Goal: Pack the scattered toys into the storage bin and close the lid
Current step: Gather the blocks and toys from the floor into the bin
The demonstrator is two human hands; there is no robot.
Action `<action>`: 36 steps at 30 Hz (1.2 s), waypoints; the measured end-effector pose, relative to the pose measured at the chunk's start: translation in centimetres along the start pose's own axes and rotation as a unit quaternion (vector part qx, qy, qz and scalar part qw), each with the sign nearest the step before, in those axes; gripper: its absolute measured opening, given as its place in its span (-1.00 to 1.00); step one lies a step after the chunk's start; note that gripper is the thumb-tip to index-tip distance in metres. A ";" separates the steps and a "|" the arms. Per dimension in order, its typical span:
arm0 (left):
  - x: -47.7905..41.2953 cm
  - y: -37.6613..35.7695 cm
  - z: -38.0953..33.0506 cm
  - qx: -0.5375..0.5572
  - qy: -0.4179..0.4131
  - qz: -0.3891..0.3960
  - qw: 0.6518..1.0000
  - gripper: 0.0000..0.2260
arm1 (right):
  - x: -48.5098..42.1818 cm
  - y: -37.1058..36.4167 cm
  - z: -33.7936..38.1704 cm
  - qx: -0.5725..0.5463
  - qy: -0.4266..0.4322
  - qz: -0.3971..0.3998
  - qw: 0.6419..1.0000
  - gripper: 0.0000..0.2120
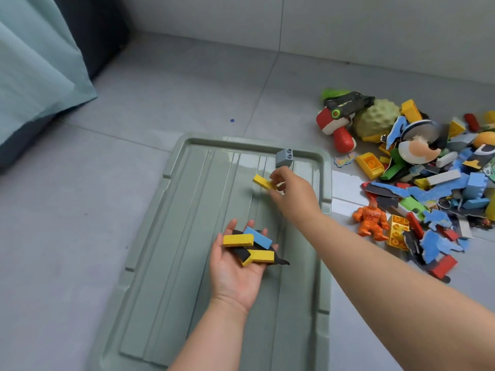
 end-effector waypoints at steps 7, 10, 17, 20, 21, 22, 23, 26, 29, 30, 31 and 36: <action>-2.6 -1.4 -0.5 0.038 -0.004 0.021 0.999 -0.69 | 7.8 2.7 3.4 -0.042 0.197 0.036 0.979 -0.70; -2.8 -1.8 -0.6 0.046 -0.009 0.024 0.999 -0.70 | 3.9 4.4 2.0 -0.064 0.133 -0.065 0.987 -0.75; -2.1 -1.3 -0.8 0.037 0.004 0.025 0.999 -0.70 | -6.1 1.2 -1.5 0.234 0.057 0.134 0.961 -0.42; -1.9 -1.1 -0.7 0.032 0.001 0.023 0.999 -0.70 | -5.4 1.3 -1.6 0.204 0.080 0.076 0.973 -0.64; -1.9 -1.1 -0.6 0.032 0.000 0.023 0.999 -0.71 | -4.3 1.6 -1.3 0.144 0.076 0.043 0.986 -0.66; -1.9 -1.2 -0.4 0.032 0.003 0.025 0.999 -0.71 | -2.6 2.2 -0.9 0.067 0.063 0.007 0.996 -0.65; -1.9 -1.3 -0.1 0.031 0.008 0.029 0.999 -0.71 | -0.5 3.0 -0.3 -0.016 0.055 -0.029 0.998 -0.62; -1.9 -2.0 1.6 0.014 0.032 0.036 0.999 -0.68 | 6.9 4.7 1.5 -0.110 0.101 -0.079 0.986 -0.61; -1.0 -3.5 3.9 0.004 0.053 0.058 0.997 -0.67 | 11.7 4.6 0.8 -0.104 0.100 -0.035 0.989 -0.62; -0.6 -4.2 4.6 -0.004 0.059 0.070 0.996 -0.67 | 12.4 4.5 0.5 -0.120 0.082 -0.018 0.989 -0.59; 0.1 -5.0 5.3 -0.014 0.063 0.081 0.995 -0.68 | 12.9 4.6 0.1 -0.138 0.070 -0.014 0.988 -0.55; 3.9 -9.2 8.7 -0.093 0.051 0.094 0.990 -0.70 | 14.5 8.6 0.0 -0.152 0.047 -0.122 0.980 -0.57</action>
Point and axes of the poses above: each hand's wrist, its own x-axis away from the middle knuckle, its own y-axis out of the back of the hand, z = x × y, the point moved 4 cm from there along -x, towards the middle knuckle
